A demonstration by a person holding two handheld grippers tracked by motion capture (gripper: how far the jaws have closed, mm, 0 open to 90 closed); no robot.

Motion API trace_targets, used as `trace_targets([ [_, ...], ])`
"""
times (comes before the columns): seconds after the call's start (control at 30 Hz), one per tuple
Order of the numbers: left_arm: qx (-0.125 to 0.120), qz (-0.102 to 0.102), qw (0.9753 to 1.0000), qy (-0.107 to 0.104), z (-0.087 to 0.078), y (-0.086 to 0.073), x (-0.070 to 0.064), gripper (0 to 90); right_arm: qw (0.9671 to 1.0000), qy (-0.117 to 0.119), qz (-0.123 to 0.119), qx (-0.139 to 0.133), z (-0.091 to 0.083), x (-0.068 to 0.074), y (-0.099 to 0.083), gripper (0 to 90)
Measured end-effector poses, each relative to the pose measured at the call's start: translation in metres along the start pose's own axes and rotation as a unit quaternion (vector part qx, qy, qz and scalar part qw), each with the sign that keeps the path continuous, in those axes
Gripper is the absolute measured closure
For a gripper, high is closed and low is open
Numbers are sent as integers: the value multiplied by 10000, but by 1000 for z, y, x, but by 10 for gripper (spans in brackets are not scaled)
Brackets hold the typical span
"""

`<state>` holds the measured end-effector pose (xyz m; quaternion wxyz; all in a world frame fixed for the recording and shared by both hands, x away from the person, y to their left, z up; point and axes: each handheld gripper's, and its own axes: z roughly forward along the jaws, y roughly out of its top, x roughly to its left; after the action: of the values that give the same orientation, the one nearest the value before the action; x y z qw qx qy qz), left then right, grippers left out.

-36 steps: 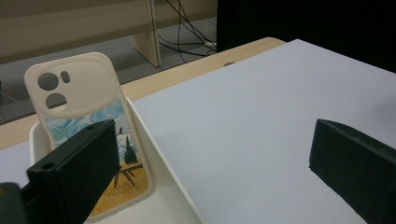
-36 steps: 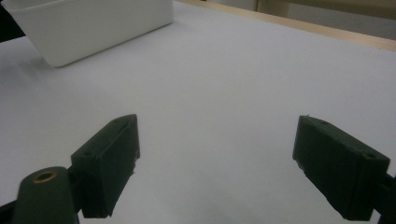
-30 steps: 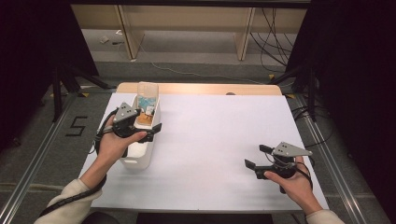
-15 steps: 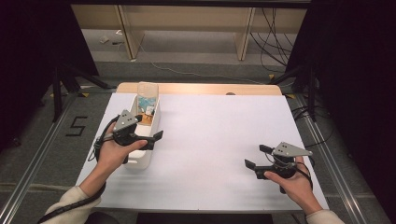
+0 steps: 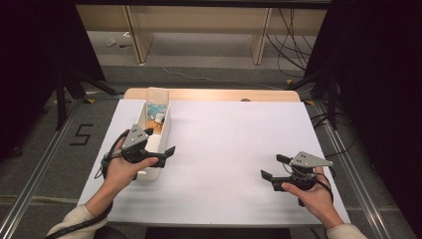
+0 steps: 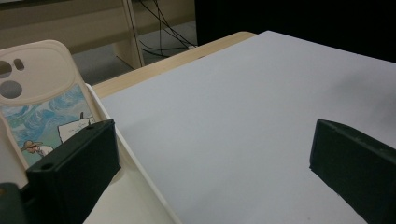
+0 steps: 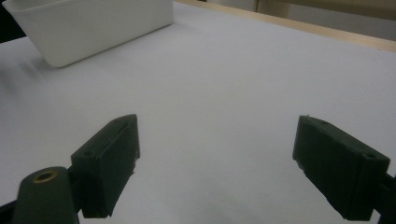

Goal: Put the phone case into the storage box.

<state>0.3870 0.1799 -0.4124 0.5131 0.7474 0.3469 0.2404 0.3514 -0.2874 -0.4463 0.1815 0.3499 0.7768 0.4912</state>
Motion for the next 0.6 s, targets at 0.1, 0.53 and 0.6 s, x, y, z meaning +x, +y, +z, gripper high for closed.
trace_targets([
  [0.1, 13, -8, 10000, -18, -1, -4, -2, 7, 10000, -5, -1, 7, -1, 0, 0, 157],
  [0.53, 12, 33, 10000, -42, -6, -16, -10, 7, 10000, 12, -10, 5, 0, 0, 0, 156],
  [0.6, 17, 46, 10000, -40, -6, -16, -10, 7, 10000, 14, -11, 4, 0, 0, 0, 157],
])
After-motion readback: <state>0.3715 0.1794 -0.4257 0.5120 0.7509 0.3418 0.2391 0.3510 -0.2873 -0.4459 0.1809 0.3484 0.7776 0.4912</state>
